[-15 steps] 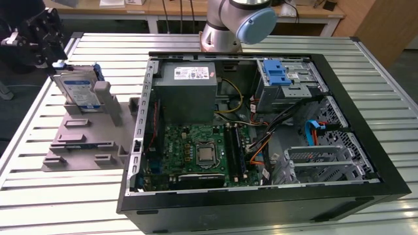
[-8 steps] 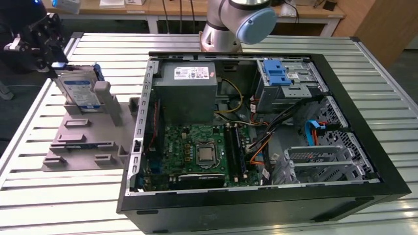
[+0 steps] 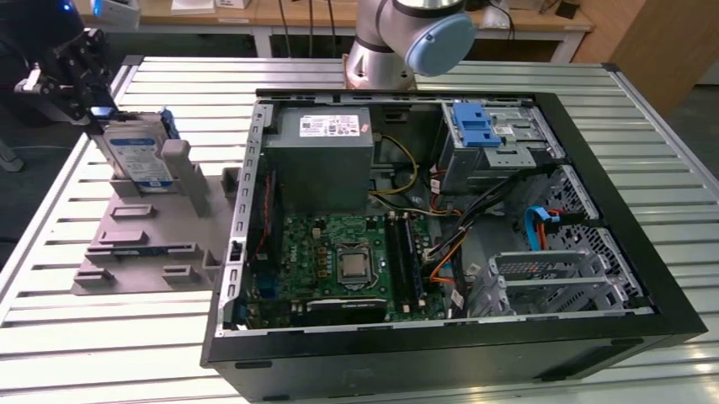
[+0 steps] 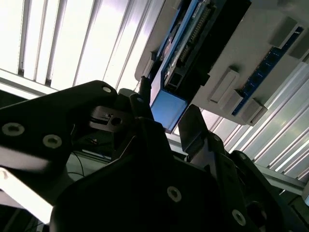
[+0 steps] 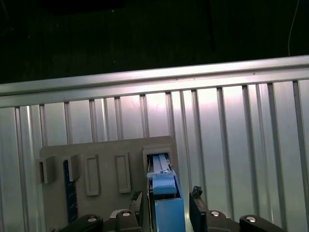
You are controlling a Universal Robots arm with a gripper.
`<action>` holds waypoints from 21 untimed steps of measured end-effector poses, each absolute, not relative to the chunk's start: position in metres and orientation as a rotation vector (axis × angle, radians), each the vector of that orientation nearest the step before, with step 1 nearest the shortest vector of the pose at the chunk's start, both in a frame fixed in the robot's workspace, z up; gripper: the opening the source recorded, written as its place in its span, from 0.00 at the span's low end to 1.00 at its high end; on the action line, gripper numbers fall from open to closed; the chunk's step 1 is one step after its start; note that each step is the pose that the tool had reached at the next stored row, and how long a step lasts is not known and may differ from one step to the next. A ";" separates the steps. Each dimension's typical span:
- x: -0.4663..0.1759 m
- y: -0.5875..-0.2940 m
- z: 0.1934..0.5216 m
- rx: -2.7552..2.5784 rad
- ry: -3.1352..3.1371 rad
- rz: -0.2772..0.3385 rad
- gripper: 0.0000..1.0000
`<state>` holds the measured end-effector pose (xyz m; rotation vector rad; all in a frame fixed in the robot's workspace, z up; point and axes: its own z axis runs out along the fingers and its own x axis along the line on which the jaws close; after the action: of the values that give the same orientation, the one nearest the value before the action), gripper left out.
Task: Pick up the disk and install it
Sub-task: 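Pick up the disk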
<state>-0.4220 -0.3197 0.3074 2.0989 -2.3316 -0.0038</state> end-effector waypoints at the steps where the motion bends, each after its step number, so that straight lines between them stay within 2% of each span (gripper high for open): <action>1: -0.422 -0.320 0.306 2.100 -2.330 -0.004 0.50; 21: -0.422 -0.320 0.293 2.116 -2.316 -0.004 0.50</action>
<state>-0.4224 -0.3196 0.2929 2.1156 -2.3164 -0.0037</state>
